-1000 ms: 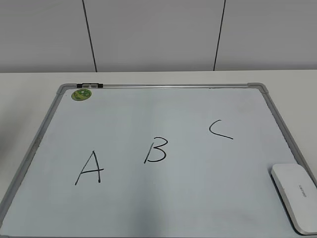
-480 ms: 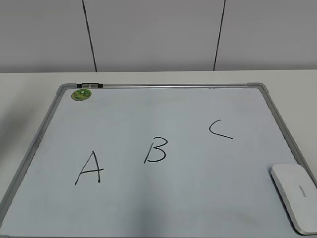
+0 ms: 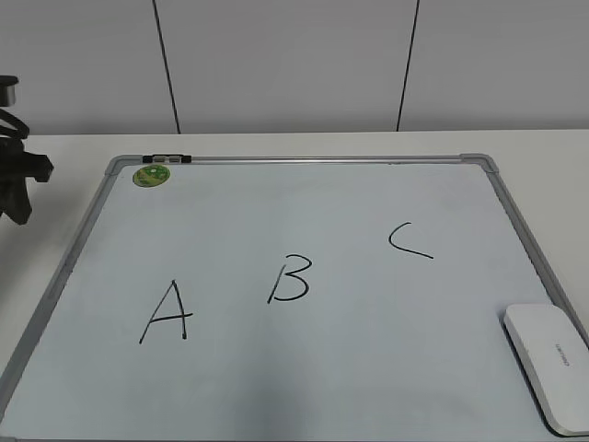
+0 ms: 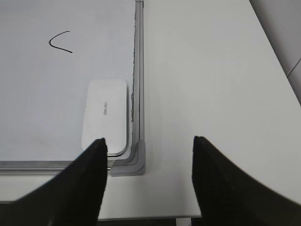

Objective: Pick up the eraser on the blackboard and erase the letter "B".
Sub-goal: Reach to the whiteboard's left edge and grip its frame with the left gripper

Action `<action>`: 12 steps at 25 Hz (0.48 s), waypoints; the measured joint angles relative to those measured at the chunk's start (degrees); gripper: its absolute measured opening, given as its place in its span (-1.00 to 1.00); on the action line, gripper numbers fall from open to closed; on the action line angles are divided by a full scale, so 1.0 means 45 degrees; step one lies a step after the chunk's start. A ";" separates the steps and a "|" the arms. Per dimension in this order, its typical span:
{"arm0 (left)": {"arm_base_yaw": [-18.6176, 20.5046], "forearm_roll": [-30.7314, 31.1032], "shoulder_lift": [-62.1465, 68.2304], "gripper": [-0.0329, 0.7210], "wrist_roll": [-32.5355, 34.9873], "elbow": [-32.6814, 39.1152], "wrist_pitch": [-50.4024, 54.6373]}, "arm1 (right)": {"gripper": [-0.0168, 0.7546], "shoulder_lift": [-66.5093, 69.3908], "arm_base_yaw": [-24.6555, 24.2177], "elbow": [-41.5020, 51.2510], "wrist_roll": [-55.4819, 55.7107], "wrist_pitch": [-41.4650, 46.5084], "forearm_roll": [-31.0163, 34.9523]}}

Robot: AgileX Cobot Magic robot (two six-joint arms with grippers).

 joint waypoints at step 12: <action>0.0000 -0.0272 0.2811 -0.27 0.0695 -0.1874 -0.0040 | 0.16 0.0000 0.0000 0.0000 0.0000 0.0000 0.0000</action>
